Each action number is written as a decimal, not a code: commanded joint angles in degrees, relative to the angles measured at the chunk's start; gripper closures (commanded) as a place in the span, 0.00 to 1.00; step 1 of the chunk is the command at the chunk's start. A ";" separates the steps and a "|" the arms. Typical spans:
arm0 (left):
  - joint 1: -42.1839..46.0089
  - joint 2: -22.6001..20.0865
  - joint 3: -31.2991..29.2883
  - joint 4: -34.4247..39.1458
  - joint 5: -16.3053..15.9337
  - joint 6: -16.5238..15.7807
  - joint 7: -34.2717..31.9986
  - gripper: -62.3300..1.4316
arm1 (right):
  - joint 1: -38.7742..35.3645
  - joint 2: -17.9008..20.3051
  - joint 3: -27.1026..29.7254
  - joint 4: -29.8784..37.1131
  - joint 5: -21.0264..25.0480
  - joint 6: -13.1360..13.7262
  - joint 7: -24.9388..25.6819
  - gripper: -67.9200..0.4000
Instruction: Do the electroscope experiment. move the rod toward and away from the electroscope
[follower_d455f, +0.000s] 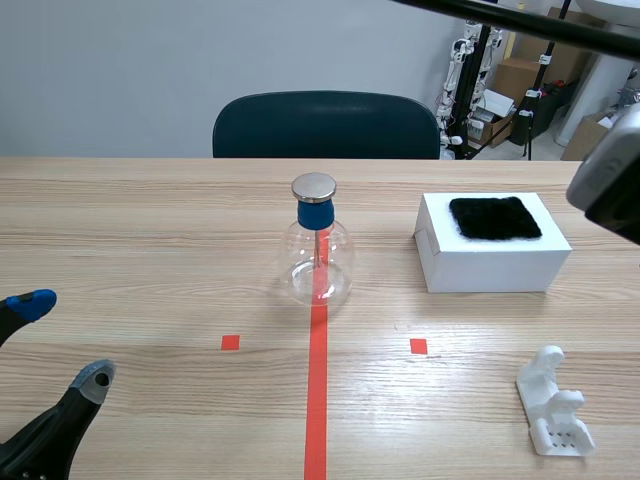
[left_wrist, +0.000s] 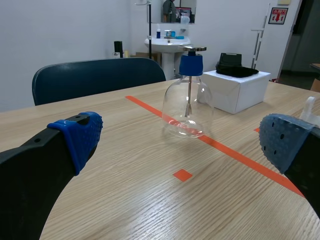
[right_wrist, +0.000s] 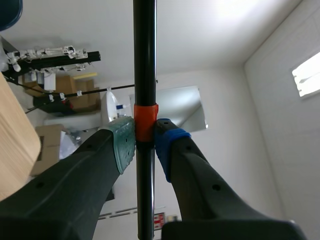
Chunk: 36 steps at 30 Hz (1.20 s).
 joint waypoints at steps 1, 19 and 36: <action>-0.28 -0.04 -0.20 0.63 -0.42 0.13 -0.83 0.00 | 1.77 1.18 0.33 -1.40 -1.51 0.22 -0.68 0.89; -0.28 -0.04 -0.20 0.63 -0.42 0.13 -0.85 0.00 | 20.50 7.76 -13.90 -16.24 -19.08 2.80 -8.15 0.89; -0.28 -0.04 -0.20 0.63 -0.42 0.13 -0.85 0.00 | 22.47 7.78 -15.87 -20.57 -22.43 3.17 -7.23 0.89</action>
